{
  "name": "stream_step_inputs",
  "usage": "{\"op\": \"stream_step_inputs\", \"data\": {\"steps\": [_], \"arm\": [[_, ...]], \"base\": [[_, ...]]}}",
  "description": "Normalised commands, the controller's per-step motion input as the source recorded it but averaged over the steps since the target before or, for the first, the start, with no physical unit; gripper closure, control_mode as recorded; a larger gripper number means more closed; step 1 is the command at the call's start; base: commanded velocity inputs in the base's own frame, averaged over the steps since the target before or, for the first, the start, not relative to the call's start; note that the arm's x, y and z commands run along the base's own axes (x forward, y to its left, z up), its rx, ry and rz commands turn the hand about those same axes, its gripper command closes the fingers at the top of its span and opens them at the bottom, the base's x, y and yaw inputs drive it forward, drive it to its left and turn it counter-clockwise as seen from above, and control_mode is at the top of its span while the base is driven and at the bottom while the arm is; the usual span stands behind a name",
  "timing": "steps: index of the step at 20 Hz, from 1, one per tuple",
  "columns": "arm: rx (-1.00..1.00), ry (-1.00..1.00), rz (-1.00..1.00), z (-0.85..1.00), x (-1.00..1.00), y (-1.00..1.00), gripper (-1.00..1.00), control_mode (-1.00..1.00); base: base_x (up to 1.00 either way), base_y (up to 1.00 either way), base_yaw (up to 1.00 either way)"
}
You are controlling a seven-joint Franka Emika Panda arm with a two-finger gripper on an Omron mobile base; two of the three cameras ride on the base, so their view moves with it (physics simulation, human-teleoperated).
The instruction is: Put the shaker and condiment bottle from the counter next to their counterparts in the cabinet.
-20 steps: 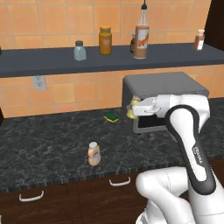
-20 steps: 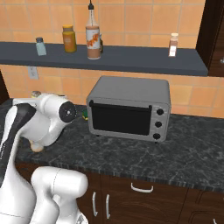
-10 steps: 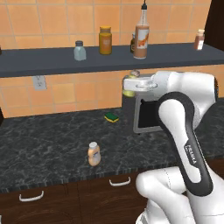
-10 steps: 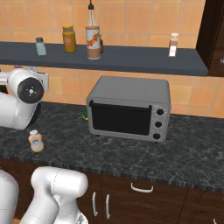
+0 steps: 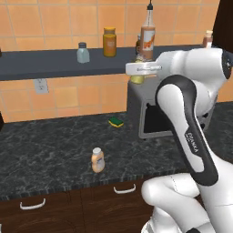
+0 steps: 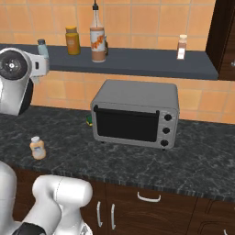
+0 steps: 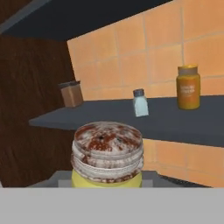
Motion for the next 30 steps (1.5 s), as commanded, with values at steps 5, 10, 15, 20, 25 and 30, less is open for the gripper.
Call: {"op": "stream_step_inputs", "data": {"steps": [5, 10, 15, 20, 25, 30], "arm": [[-0.08, -0.22, -0.05, -0.09, 0.82, -0.08, 1.0, -1.0], [-0.05, -0.18, -0.11, 0.02, 0.7, 0.03, 1.0, -1.0], [-0.1, 0.05, -0.23, -0.02, 0.79, 0.15, 1.0, -1.0], [0.0, 0.04, -0.12, 0.02, 0.78, 0.2, 1.0, -1.0], [0.0, 0.04, -0.03, 0.0, 0.75, 0.07, 1.0, -1.0], [0.02, 0.06, 0.0, 0.0, 0.6, 0.11, 1.0, -1.0]], "base": [[0.0, 0.0, 0.0], [0.0, 0.0, 0.0], [0.0, 0.0, 0.0], [0.0, 0.0, 0.0], [0.0, 0.0, 0.0], [0.0, 0.0, 0.0]]}}
